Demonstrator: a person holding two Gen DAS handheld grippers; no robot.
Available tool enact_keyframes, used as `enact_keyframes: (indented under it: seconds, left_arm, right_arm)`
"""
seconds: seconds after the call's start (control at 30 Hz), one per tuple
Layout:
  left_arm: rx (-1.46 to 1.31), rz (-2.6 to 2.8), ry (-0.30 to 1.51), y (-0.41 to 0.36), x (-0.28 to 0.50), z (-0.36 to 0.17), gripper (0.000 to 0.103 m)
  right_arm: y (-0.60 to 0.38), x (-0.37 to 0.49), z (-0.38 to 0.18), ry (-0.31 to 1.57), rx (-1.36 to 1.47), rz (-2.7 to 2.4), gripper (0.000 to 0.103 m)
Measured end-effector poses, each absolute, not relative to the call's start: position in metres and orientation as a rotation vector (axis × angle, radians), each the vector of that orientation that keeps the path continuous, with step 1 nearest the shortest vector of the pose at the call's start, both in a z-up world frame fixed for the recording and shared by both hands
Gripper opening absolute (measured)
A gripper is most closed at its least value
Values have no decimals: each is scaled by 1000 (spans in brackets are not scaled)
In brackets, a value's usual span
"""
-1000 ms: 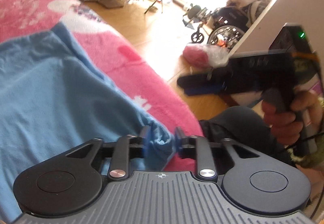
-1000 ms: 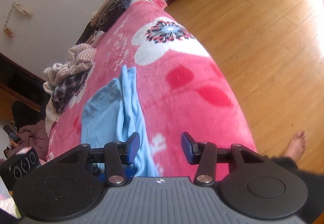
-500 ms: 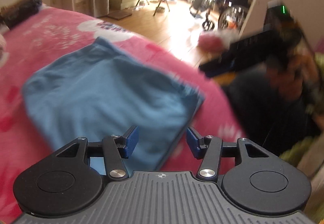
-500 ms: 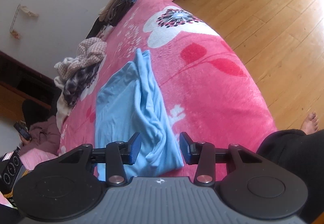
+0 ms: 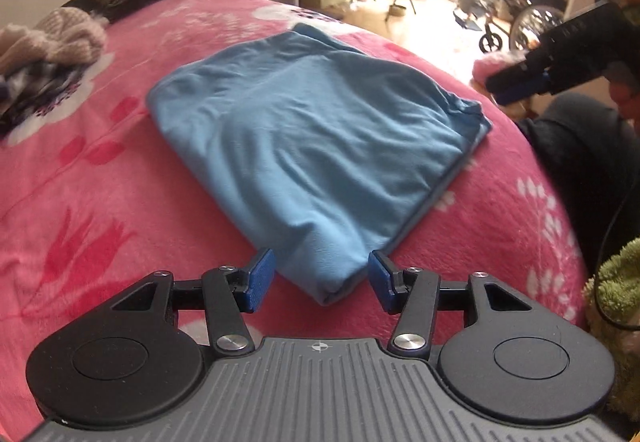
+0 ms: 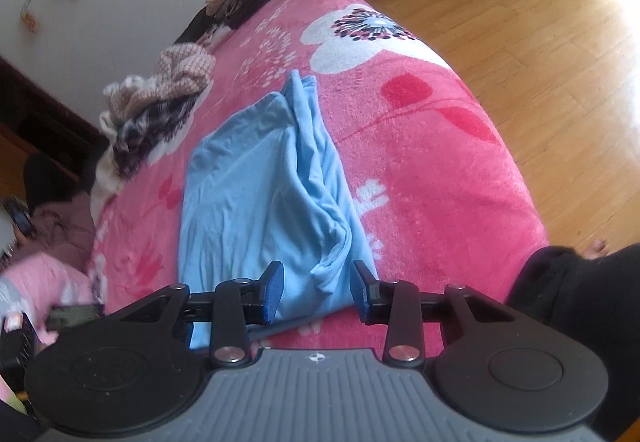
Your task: Fold clothes
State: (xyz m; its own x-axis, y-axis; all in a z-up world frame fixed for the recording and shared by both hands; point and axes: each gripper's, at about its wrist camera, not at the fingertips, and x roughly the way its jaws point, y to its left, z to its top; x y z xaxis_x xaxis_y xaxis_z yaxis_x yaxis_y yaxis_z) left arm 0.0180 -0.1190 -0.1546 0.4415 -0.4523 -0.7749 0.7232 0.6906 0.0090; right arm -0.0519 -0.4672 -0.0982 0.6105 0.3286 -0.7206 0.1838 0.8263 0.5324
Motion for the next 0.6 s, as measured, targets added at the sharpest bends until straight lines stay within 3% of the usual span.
enact_keyframes:
  seconds: [0.53,0.6]
  left_arm:
    - [385,-654,820,-114,9,-169,50]
    - [375,-647,811,-113,8,-169,46]
  right_arm:
    - [-432,-53,-87,920,349,75,38]
    - [-428,-54,-85,913,309,71,38]
